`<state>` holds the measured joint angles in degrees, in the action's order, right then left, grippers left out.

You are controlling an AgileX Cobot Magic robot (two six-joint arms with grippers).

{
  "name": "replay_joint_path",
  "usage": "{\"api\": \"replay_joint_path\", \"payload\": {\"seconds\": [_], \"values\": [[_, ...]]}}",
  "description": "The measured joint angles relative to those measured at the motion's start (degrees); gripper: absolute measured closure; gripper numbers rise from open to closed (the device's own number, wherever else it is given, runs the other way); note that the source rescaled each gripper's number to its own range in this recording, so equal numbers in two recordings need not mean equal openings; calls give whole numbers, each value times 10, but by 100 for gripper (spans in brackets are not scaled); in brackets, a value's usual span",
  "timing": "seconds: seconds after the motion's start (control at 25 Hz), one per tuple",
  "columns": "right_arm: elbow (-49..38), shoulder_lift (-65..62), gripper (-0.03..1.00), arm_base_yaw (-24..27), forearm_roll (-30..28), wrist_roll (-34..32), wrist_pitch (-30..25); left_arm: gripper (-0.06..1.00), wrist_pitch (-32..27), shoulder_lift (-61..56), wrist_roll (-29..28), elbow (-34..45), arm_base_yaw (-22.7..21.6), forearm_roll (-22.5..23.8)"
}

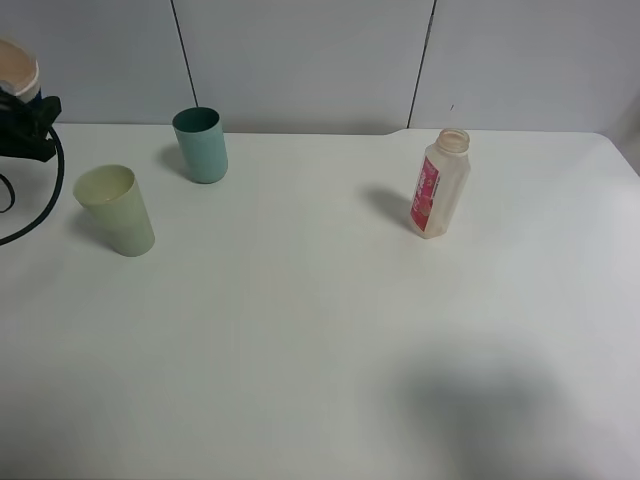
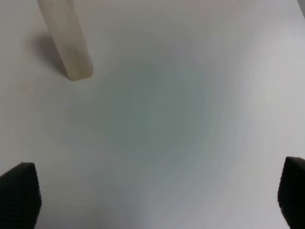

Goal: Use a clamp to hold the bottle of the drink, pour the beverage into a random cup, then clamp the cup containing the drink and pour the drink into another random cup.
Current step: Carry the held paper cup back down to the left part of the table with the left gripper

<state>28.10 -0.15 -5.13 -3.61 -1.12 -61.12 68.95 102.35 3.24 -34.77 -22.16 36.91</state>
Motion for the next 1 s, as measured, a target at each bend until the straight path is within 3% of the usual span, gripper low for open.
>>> {"api": "replay_joint_path", "payload": {"seconds": [0.24, 0.72, 1.0], "values": [[0, 0, -3, 0, 0, 0, 0, 93, -10, 29, -64, 0, 0, -5], [0, 0, -3, 0, 0, 0, 0, 93, -30, 29, -72, 0, -5, -7], [0, 0, -3, 0, 0, 0, 0, 93, -12, 68, -73, -1, -32, -10]]}}
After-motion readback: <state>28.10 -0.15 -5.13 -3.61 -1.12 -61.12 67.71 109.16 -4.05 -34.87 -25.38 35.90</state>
